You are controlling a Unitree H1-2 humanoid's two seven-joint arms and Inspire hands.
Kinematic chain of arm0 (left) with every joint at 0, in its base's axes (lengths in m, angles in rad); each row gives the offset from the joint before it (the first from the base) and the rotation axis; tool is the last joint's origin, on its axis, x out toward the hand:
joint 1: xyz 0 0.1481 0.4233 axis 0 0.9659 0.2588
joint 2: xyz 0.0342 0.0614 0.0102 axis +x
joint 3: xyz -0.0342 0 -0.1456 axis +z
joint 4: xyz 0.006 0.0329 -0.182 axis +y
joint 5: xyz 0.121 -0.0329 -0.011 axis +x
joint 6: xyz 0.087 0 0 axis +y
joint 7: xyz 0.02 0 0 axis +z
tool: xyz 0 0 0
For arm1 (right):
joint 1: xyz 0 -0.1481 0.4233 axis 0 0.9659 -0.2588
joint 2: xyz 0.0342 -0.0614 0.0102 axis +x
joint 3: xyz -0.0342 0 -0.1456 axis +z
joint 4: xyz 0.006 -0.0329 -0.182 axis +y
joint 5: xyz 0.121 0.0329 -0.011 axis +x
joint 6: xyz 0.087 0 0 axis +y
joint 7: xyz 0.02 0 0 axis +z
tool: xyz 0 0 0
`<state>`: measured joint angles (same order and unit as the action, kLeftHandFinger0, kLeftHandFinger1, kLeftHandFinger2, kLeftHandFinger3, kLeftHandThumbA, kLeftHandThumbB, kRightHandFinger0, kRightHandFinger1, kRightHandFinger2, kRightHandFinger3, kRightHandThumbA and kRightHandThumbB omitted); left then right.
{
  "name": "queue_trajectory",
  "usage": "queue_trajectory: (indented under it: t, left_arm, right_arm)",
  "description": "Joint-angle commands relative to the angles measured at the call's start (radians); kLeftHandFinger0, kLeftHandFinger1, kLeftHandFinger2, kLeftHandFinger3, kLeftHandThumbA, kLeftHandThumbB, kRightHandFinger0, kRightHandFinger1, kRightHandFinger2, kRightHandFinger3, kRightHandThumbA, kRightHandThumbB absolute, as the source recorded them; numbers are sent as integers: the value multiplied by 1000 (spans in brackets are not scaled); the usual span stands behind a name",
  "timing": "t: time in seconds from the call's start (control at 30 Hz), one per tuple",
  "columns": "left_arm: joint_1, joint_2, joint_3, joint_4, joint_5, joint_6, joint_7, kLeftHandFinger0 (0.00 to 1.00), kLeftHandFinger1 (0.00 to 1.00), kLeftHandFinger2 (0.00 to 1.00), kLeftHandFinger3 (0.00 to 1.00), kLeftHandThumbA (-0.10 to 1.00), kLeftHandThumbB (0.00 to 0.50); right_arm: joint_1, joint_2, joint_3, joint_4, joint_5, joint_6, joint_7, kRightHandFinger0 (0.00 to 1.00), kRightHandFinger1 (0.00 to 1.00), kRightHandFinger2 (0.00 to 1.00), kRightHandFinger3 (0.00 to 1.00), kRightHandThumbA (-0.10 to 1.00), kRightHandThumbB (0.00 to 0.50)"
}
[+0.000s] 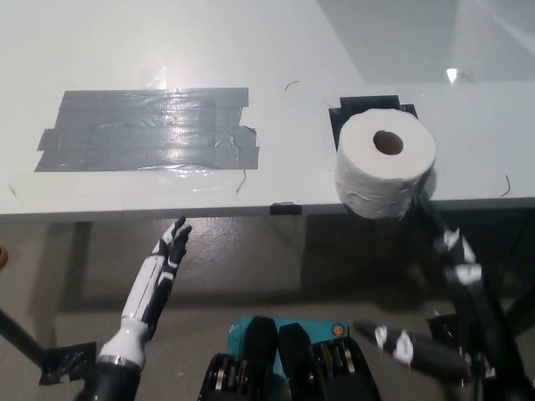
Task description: A person hands over a roll of toilet paper to the robot , and the robot inserts its right thumb into the hole in the centre to grab the roll, and then places it on the balck area on the desk.
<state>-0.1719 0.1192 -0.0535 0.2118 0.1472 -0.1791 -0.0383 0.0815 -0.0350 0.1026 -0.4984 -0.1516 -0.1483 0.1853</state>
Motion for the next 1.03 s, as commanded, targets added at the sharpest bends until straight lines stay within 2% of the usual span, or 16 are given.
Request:
queue_trajectory:
  t: [0.0, 0.13, 0.2, 0.3, 0.4, 0.53, 0.87, 1.0]
  left_arm:
    - [19, 11, -14, -6, 12, -75, 1, 1000, 1000, 1000, 1000, 1000, 60]
    - [50, 5, -16, -9, 8, -75, 5, 1000, 1000, 1000, 1000, 1000, 74]
    - [65, 3, -19, -17, 11, -71, 4, 1000, 1000, 1000, 1000, 1000, 62]
    - [85, 0, -22, -26, 9, -66, 3, 1000, 1000, 1000, 1000, 997, 64]
    - [104, 0, -24, -30, 11, -70, 5, 1000, 1000, 1000, 1000, 982, 57]
    - [117, 0, -25, -38, 7, -65, 2, 1000, 1000, 1000, 1000, 981, 78]
    - [120, 3, -27, -38, 16, -65, 6, 1000, 1000, 1000, 1000, 989, 95]
    - [121, 3, -27, -38, 16, -67, 6, 1000, 1000, 1000, 1000, 989, 99]
  right_arm:
    - [66, -20, 3, 69, -7, -165, -36, 1000, 1000, 1000, 1000, 1000, 262]
    - [89, -31, 9, 134, -13, -201, -36, 1000, 1000, 1000, 1000, 1000, 265]
    - [89, -37, 5, 178, -27, -175, -39, 1000, 1000, 1000, 1000, 1000, 284]
    - [73, -44, -4, 239, -28, -179, -47, 1000, 1000, 1000, 1000, 1000, 255]
    - [47, -50, -16, 328, -32, -186, -59, 1000, 1000, 1000, 1000, 1000, 252]
    - [24, -55, -22, 442, -5, -176, -58, 1000, 1000, 1000, 1000, 1000, 259]
    - [11, -68, -13, 509, 1, -170, -50, 1000, 1000, 1000, 1000, 1000, 294]
    - [10, -67, -10, 516, 3, -166, -48, 1000, 1000, 1000, 1000, 1000, 293]
